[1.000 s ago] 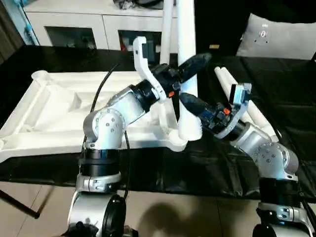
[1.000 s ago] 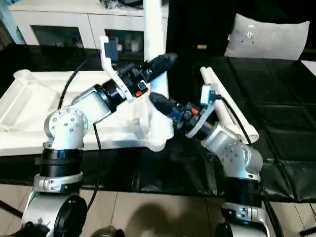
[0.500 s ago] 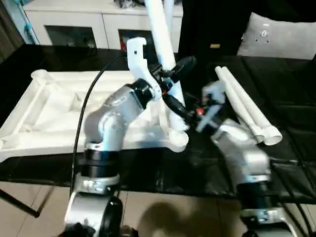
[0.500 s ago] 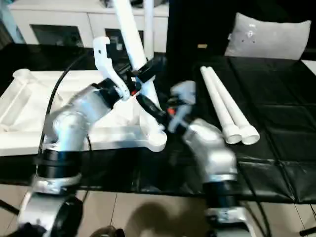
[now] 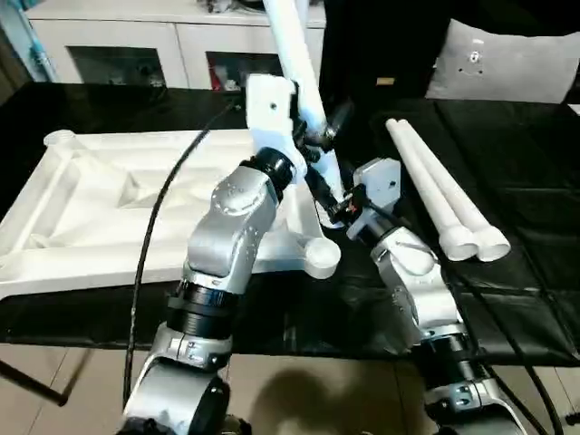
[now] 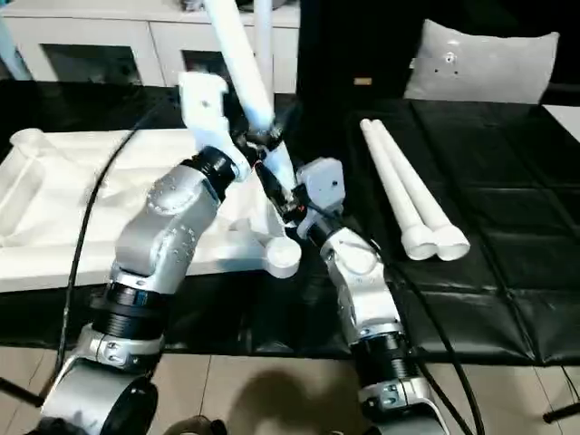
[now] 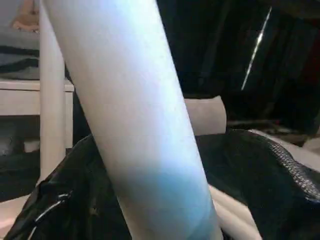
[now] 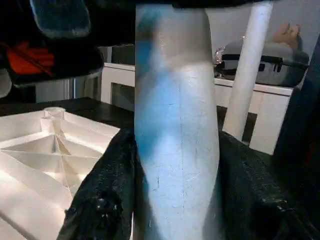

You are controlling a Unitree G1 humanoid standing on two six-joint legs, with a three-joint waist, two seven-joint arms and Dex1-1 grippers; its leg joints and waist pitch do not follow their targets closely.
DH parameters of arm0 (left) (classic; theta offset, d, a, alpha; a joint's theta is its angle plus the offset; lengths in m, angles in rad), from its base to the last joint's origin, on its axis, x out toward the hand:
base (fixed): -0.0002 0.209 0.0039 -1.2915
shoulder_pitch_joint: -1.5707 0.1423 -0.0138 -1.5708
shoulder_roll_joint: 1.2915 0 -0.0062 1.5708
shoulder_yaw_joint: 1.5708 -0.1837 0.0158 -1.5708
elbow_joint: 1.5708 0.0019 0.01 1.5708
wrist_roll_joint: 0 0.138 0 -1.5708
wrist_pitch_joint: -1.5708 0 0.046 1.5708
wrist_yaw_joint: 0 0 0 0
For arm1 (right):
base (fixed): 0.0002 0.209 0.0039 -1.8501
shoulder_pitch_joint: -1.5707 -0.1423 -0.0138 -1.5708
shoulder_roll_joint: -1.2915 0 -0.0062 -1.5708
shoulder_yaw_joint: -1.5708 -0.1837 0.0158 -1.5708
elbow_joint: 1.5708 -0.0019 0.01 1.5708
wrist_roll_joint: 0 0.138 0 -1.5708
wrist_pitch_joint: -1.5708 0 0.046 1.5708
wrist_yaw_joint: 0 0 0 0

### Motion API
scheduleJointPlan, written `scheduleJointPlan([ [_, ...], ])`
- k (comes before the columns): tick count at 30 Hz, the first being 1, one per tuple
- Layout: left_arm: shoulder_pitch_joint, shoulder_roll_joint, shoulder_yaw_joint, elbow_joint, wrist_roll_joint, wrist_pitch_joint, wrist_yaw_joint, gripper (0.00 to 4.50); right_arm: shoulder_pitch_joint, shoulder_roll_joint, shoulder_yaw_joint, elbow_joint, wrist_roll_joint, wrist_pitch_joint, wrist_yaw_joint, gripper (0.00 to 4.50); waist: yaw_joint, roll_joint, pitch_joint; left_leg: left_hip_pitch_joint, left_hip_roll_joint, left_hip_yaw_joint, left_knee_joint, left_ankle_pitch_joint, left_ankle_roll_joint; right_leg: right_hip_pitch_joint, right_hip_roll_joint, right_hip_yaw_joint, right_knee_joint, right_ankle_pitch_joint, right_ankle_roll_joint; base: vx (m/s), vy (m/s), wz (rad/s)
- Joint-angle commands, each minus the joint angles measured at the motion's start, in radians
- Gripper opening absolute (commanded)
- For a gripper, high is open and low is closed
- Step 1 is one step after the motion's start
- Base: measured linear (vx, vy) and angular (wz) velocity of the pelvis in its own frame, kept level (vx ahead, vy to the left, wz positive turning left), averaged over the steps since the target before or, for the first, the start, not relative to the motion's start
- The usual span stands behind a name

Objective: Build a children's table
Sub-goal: Pick table leg

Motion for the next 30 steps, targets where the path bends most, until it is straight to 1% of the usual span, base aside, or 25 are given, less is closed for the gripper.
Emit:
scheduleJointPlan([
  [1, 0.005, 0.008, -0.021, 0.008, 0.031, -0.024, -0.011, 3.47, -0.011, 0.003, 0.008, -0.001, -0.005, -0.019, -0.003, 1.86, -0.003, -0.005, -0.076, 0.032, 0.053, -0.026, -0.065, -0.161, 0.054, 0.047, -0.055, 0.041, -0.063, -0.04, -0.198, 0.0, 0.0, 0.0],
  [5, 0.004, 0.028, -0.037, 0.029, 0.071, -0.054, -0.01, 3.47, -0.012, 0.001, 0.012, 0.015, -0.004, -0.038, -0.002, 1.86, -0.002, -0.004, -0.077, 0.032, 0.054, -0.027, -0.064, -0.153, 0.058, 0.047, -0.055, 0.04, -0.061, -0.026, -0.206, 0.0, 0.0, 0.0],
  [7, 0.005, 0.042, -0.054, 0.043, 0.098, -0.069, -0.004, 3.47, -0.015, 0.0, 0.014, 0.025, -0.003, -0.049, 0.0, 1.86, -0.002, -0.003, -0.078, 0.034, 0.054, -0.027, -0.064, -0.164, 0.059, 0.046, -0.054, 0.04, -0.062, -0.037, -0.207, 0.0, 0.0, 0.0],
  [9, 0.005, 0.057, -0.067, 0.056, 0.127, -0.083, 0.004, 3.47, -0.016, -0.002, 0.019, 0.03, -0.006, -0.058, 0.001, 1.86, -0.002, -0.003, -0.077, 0.033, 0.054, -0.027, -0.064, -0.167, 0.056, 0.046, -0.055, 0.041, -0.062, -0.039, -0.208, 0.0, 0.0, 0.0],
  [12, 0.004, 0.079, -0.082, 0.066, 0.163, -0.095, 0.01, 3.47, -0.016, -0.002, 0.021, 0.032, -0.007, -0.063, -0.001, 1.86, -0.003, -0.003, -0.077, 0.034, 0.055, -0.027, -0.065, -0.171, 0.053, 0.046, -0.054, 0.041, -0.061, -0.042, -0.206, 0.0, 0.0, 0.0],
  [14, 0.004, 0.095, -0.09, 0.072, 0.192, -0.098, 0.016, 3.47, -0.016, -0.001, 0.021, 0.035, -0.008, -0.066, -0.002, 1.86, -0.002, -0.002, -0.078, 0.034, 0.055, -0.027, -0.064, -0.164, 0.052, 0.045, -0.055, 0.041, -0.058, -0.027, -0.213, 0.0, 0.0, 0.0],
  [15, 0.004, 0.095, -0.091, 0.073, 0.194, -0.098, 0.016, 3.47, -0.016, -0.001, 0.021, 0.035, -0.008, -0.066, -0.002, 1.86, -0.002, -0.003, -0.078, 0.034, 0.055, -0.027, -0.064, -0.164, 0.054, 0.045, -0.055, 0.041, -0.059, -0.025, -0.213, 0.0, 0.0, 0.0],
  [16, 0.001, 0.107, -0.102, 0.081, 0.218, -0.103, 0.019, 3.47, -0.019, -0.001, 0.02, 0.039, -0.008, -0.068, -0.002, 1.86, -0.002, -0.004, -0.078, 0.033, 0.054, -0.027, -0.064, -0.162, 0.056, 0.046, -0.055, 0.041, -0.058, -0.025, -0.215, 0.0, 0.0, 0.0],
  [19, -0.001, 0.122, -0.118, 0.088, 0.249, -0.109, 0.026, 3.47, -0.022, -0.002, 0.02, 0.046, -0.007, -0.074, -0.002, 1.86, -0.001, -0.002, -0.078, 0.033, 0.055, -0.028, -0.064, -0.17, 0.052, 0.045, -0.056, 0.041, -0.059, -0.038, -0.213, 0.0, 0.0, 0.0],
  [20, -0.002, 0.131, -0.128, 0.092, 0.266, -0.114, 0.028, 3.47, -0.023, -0.003, 0.021, 0.049, -0.007, -0.076, -0.003, 1.86, -0.002, -0.002, -0.078, 0.033, 0.055, -0.027, -0.065, -0.171, 0.052, 0.045, -0.055, 0.041, -0.059, -0.038, -0.214, 0.0, 0.0, 0.0],
  [23, -0.009, 0.164, -0.159, 0.108, 0.328, -0.126, 0.034, 3.24, -0.026, -0.006, 0.021, 0.055, -0.005, -0.079, -0.006, 1.86, -0.003, 0.0, -0.078, 0.034, 0.055, -0.028, -0.065, -0.176, 0.049, 0.044, -0.055, 0.041, -0.059, -0.04, -0.211, 0.0, 0.0, 0.0],
  [24, -0.01, 0.169, -0.163, 0.111, 0.335, -0.13, 0.031, 3.19, -0.026, -0.006, 0.022, 0.054, -0.006, -0.08, -0.007, 1.86, -0.003, -0.001, -0.078, 0.034, 0.056, -0.028, -0.065, -0.176, 0.048, 0.044, -0.055, 0.041, -0.059, -0.038, -0.21, 0.0, 0.0, 0.0],
  [26, -0.008, 0.163, -0.152, 0.117, 0.312, -0.134, 0.016, 3.17, -0.026, -0.007, 0.021, 0.054, -0.004, -0.08, -0.006, 1.86, -0.001, -0.001, -0.079, 0.035, 0.055, -0.027, -0.064, -0.168, 0.049, 0.044, -0.056, 0.041, -0.057, -0.024, -0.215, 0.0, 0.0, 0.0],
  [27, -0.005, 0.15, -0.133, 0.119, 0.277, -0.129, 0.004, 3.06, -0.026, -0.009, 0.021, 0.056, -0.004, -0.08, -0.006, 1.86, -0.002, -0.001, -0.08, 0.033, 0.055, -0.027, -0.063, -0.165, 0.049, 0.045, -0.056, 0.041, -0.055, -0.017, -0.218, 0.0, 0.0, 0.0],
  [28, -0.003, 0.138, -0.118, 0.12, 0.241, -0.127, -0.014, 3.06, -0.026, -0.009, 0.021, 0.056, -0.002, -0.08, -0.004, 1.86, -0.002, -0.002, -0.079, 0.033, 0.053, -0.026, -0.062, -0.161, 0.049, 0.045, -0.056, 0.041, -0.055, -0.012, -0.224, 0.0, 0.0, 0.0],
  [29, 0.004, 0.122, -0.099, 0.117, 0.165, -0.131, -0.078, 2.95, -0.027, -0.011, 0.022, 0.059, 0.002, -0.078, 0.003, 1.86, 0.0, -0.003, -0.078, 0.034, 0.051, -0.024, -0.063, -0.166, 0.049, 0.044, -0.057, 0.041, -0.057, -0.025, -0.231, 0.0, 0.0, 0.0],
  [30, 0.006, 0.12, -0.096, 0.115, 0.151, -0.131, -0.091, 2.91, -0.027, -0.012, 0.023, 0.06, 0.003, -0.079, 0.006, 1.86, -0.001, -0.002, -0.079, 0.034, 0.052, -0.025, -0.063, -0.17, 0.048, 0.044, -0.055, 0.041, -0.056, -0.026, -0.233, 0.0, 0.0, 0.0],
])
